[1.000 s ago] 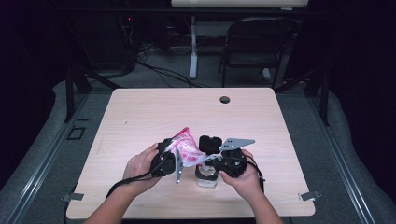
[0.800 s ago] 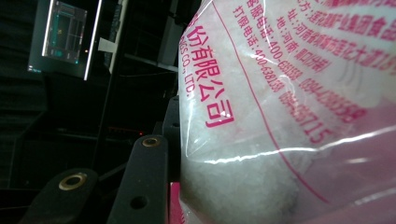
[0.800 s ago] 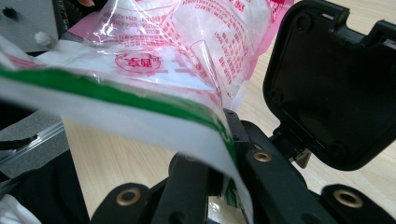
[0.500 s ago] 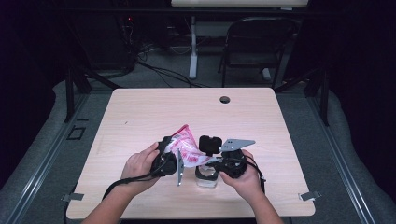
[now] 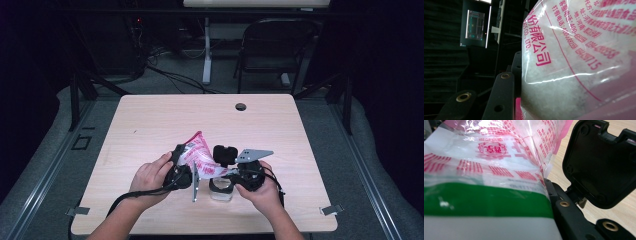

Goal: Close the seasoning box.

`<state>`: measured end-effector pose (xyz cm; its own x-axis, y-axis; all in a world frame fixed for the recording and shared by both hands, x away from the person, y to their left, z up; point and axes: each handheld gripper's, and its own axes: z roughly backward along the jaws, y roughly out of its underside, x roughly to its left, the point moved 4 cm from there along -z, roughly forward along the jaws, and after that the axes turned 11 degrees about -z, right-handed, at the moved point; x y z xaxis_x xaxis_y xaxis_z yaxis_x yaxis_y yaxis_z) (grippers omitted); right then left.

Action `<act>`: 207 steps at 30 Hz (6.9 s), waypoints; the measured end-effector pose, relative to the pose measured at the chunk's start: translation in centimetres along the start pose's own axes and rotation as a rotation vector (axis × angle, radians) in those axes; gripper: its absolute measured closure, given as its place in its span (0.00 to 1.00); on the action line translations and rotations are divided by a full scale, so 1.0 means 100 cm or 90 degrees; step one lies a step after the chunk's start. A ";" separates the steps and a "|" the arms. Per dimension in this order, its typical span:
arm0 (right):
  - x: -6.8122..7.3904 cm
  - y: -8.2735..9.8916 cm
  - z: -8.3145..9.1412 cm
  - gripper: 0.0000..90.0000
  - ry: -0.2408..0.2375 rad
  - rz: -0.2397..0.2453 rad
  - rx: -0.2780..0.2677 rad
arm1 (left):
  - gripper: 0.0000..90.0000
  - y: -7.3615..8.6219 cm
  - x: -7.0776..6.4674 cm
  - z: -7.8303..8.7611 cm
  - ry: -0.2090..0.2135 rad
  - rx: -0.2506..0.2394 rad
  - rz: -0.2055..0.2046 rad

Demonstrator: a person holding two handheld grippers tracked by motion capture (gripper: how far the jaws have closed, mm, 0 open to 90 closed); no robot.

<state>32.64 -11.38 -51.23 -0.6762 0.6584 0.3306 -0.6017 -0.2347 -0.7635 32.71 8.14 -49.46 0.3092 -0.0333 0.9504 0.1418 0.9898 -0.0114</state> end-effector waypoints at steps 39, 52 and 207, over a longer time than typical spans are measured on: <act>-0.004 0.003 -0.002 0.99 0.002 0.000 0.009 | 0.76 -0.007 0.005 0.006 -0.016 -0.009 -0.009; -0.010 0.009 -0.007 0.99 -0.001 -0.007 0.029 | 0.76 -0.009 0.000 0.001 -0.007 -0.011 -0.016; -0.014 0.009 -0.002 0.80 -0.011 -0.010 0.016 | 0.78 -0.017 0.015 0.012 -0.036 -0.025 -0.025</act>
<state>33.11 -12.35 -52.48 -0.6739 0.6495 0.3520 -0.6224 -0.2425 -0.7442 31.80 6.56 -47.61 0.2489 -0.0637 0.9664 0.1900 0.9816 0.0158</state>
